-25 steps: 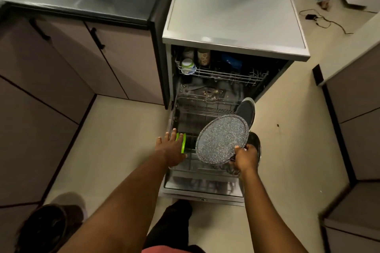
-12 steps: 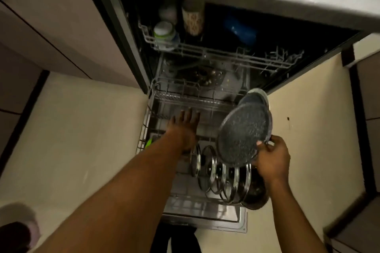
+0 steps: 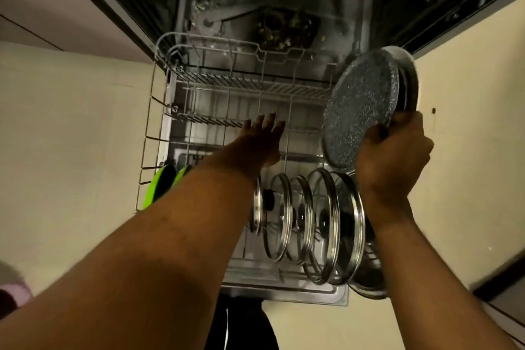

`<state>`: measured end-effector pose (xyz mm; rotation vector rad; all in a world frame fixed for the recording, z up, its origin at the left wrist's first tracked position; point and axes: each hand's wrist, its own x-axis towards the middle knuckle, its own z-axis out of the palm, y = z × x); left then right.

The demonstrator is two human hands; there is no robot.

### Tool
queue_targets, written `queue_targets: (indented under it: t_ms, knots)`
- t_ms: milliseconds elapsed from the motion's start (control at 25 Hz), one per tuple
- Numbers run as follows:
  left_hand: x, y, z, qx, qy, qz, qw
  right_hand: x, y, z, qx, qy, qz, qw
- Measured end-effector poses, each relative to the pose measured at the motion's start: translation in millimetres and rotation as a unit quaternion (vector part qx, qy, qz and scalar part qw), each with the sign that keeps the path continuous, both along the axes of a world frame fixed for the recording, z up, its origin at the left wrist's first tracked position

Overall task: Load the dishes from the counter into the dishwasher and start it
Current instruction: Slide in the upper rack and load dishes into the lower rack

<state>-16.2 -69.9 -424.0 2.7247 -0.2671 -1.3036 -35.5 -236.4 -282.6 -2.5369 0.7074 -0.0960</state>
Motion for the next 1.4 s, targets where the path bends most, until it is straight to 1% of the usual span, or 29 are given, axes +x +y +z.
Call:
queue_targets:
  t_ms: [160,360,520,840,1040,1240,1400]
  knots:
    - [11,-20,-24,0.018,0.022,0.002,1.0,21,-12,-4,-0.031,0.006,-0.006,0.999]
    - [13,-25,-36,0.021,0.024,0.013,0.999,34,-24,-11,-0.027,0.023,-0.001,0.999]
    - [13,-25,-34,0.029,0.037,0.007,0.999,38,-26,-13,-0.013,0.01,0.002,1.0]
    - [16,-24,-38,0.042,0.04,-0.013,0.998,31,-26,-20,-0.027,-0.015,0.029,0.999]
    - [15,-23,-50,0.035,0.041,-0.016,0.998,29,-27,-28,-0.044,0.013,0.031,0.998]
    - [16,-24,-46,0.043,0.05,-0.026,0.997,39,-25,-47,-0.047,0.066,0.038,0.996]
    - [18,-23,-36,0.039,0.045,-0.018,0.998,61,-21,-52,-0.058,0.067,0.069,0.994]
